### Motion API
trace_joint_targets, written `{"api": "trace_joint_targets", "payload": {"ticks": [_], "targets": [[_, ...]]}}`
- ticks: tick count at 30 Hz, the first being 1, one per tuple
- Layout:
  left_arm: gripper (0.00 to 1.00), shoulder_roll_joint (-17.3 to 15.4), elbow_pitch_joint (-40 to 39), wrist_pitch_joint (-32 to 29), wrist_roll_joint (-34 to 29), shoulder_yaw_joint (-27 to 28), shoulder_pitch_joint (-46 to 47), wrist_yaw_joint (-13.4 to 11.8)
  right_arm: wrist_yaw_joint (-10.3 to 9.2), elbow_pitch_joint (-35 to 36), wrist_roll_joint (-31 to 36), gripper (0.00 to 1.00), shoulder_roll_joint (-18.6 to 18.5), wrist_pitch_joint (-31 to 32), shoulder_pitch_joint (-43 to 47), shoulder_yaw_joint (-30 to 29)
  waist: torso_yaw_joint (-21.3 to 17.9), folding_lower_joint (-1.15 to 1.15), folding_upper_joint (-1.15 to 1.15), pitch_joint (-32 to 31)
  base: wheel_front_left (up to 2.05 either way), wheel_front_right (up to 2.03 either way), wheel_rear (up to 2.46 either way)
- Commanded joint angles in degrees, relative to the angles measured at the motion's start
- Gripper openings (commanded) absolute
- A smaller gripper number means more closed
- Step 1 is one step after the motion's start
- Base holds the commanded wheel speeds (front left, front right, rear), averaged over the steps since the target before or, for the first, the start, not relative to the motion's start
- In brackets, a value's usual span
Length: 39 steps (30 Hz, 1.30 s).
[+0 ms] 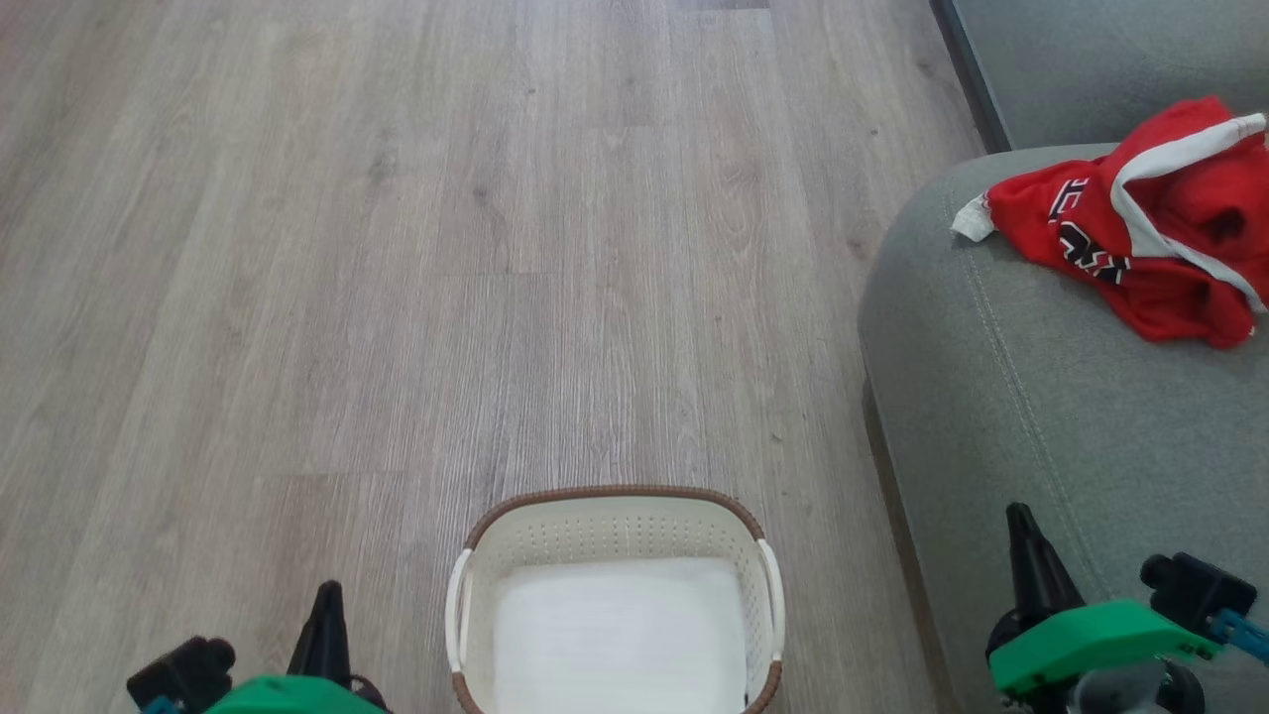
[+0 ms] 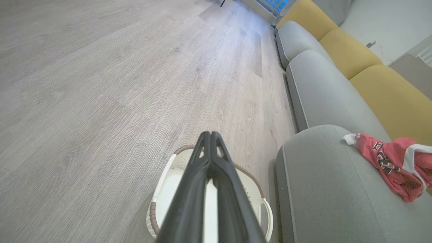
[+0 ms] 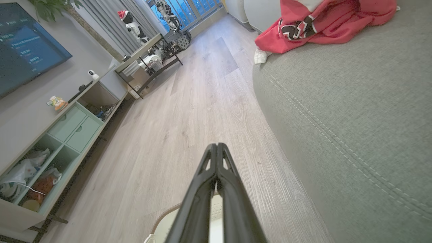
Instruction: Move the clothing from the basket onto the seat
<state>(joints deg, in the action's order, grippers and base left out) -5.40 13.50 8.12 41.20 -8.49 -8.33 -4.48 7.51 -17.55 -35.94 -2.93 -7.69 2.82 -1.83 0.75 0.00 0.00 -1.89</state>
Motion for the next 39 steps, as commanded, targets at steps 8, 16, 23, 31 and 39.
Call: {"api": "trace_joint_targets", "payload": {"ticks": [8,16,23,31,39], "targets": [[0.0,-0.1,-1.3,-1.4,5.8,2.6,4.0,1.6,-0.01,2.3,-6.3,0.0,0.0,1.5,-3.9,-0.6,-0.1,0.0,0.0,0.2,0.0,0.0,0.0],[0.0,0.1,-1.1,-2.5,10.1,3.6,4.9,2.5,-0.01,2.4,-10.9,0.0,0.0,2.7,-4.4,-0.9,-0.1,0.0,0.0,0.4,0.0,0.0,0.0],[0.0,0.2,-1.0,-3.6,14.3,4.6,5.9,3.5,-0.01,2.5,-15.5,0.0,0.0,3.8,-4.9,-1.3,-0.2,0.0,0.0,0.5,0.0,0.0,0.0],[0.0,0.4,-0.8,-4.9,19.1,5.8,7.0,4.6,-0.01,2.6,-20.7,0.0,0.0,5.2,-5.4,-1.7,-0.3,0.0,0.0,0.7,0.0,0.0,0.0],[0.0,0.6,-0.6,-6.2,24.0,7.0,8.1,5.7,-0.01,2.8,-26.0,0.0,0.0,6.5,-5.9,-2.2,-0.3,0.0,0.0,0.9,0.0,0.0,0.0]]}}
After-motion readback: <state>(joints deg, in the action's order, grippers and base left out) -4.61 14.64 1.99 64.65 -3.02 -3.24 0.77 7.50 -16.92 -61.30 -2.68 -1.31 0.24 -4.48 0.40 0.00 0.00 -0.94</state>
